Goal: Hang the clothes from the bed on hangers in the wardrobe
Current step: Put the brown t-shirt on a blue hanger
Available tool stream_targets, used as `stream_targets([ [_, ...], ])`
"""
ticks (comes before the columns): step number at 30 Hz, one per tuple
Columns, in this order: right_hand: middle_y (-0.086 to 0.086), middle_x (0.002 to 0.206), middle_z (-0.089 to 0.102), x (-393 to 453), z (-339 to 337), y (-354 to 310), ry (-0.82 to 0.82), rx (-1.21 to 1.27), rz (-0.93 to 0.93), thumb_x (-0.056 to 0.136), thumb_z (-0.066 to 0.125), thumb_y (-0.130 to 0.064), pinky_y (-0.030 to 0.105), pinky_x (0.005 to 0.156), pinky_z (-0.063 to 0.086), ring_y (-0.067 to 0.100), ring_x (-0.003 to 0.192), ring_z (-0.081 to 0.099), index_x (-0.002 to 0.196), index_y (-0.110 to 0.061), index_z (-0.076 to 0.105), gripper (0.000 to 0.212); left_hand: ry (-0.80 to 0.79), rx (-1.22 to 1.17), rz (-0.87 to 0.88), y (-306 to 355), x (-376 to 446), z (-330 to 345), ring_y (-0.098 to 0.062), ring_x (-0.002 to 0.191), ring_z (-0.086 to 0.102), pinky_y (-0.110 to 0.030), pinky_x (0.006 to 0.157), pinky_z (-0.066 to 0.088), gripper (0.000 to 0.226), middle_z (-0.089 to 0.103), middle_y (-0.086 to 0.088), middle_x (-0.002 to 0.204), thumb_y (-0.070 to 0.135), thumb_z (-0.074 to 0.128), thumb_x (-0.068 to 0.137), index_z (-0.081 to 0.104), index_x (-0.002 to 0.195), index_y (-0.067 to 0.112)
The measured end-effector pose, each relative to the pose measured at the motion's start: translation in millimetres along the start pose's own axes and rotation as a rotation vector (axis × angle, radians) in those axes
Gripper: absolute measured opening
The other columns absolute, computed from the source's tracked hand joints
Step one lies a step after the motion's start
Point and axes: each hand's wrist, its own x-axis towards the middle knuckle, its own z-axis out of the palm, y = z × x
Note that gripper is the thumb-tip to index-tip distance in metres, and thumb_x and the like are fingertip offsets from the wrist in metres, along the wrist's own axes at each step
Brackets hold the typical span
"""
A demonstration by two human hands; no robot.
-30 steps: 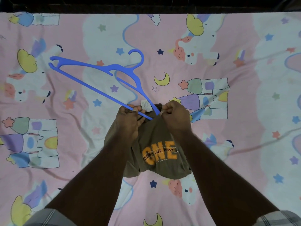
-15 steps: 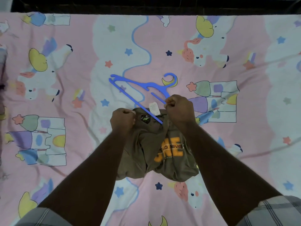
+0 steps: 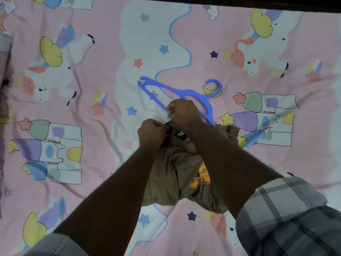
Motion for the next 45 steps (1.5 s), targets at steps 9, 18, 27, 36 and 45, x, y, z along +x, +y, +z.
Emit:
stream_targets([
  [9, 0.008, 0.12, 0.067, -5.4, -2.7, 0.3, -0.029, -0.142, 0.001, 0.092, 0.056, -0.008, 0.033, 0.092, 0.044, 0.026, 0.114, 0.058, 0.121, -0.008, 0.065, 0.03, -0.014, 0.039, 0.003, -7.9, 1.2, -2.5, -0.021, 0.08, 0.069, -0.029, 0.067, 0.055, 0.003, 0.072, 0.0, 0.078, 0.02, 0.068, 0.082, 0.07, 0.081, 0.017],
  [18, 0.01, 0.106, 0.072, -51.8, -26.9, 25.7, -0.03, -0.075, 0.043, 0.085, 0.065, -0.006, 0.038, 0.089, 0.053, 0.027, 0.101, 0.065, 0.109, -0.008, 0.073, 0.025, -0.007, -0.169, -0.098, 2.0, 2.8, -27.4, -0.029, 0.073, 0.072, -0.044, 0.081, 0.059, 0.019, 0.072, -0.007, 0.062, 0.023, 0.064, 0.079, 0.071, 0.072, 0.007],
  [27, 0.011, 0.114, 0.069, -83.2, -32.6, 44.7, -0.221, -0.237, 0.067, 0.091, 0.06, -0.01, 0.037, 0.094, 0.049, 0.029, 0.108, 0.063, 0.109, -0.007, 0.072, 0.022, 0.013, -0.295, -0.124, 16.6, -0.9, -41.1, -0.018, 0.053, 0.06, -0.032, 0.066, 0.051, 0.014, 0.065, -0.005, 0.054, 0.006, 0.066, 0.079, 0.07, 0.065, 0.005],
  [36, 0.003, 0.108, 0.074, -54.9, -27.2, 7.6, 0.12, 0.043, -0.005, 0.09, 0.063, -0.013, 0.032, 0.087, 0.05, 0.023, 0.103, 0.066, 0.105, -0.014, 0.076, 0.02, 0.019, -0.276, -0.084, 9.1, 2.3, -39.1, -0.021, 0.062, 0.065, -0.038, 0.077, 0.058, 0.016, 0.067, -0.004, 0.058, 0.009, 0.066, 0.083, 0.071, 0.068, 0.008],
  [45, 0.012, 0.112, 0.073, -38.1, -10.9, -17.0, -0.082, -0.069, -0.163, 0.091, 0.057, -0.008, 0.039, 0.094, 0.046, 0.029, 0.106, 0.064, 0.112, -0.005, 0.073, 0.027, -0.026, -0.41, -0.146, 3.1, 5.5, -44.4, -0.019, 0.058, 0.058, -0.029, 0.066, 0.054, 0.011, 0.064, -0.011, 0.067, 0.003, 0.063, 0.085, 0.07, 0.076, 0.003],
])
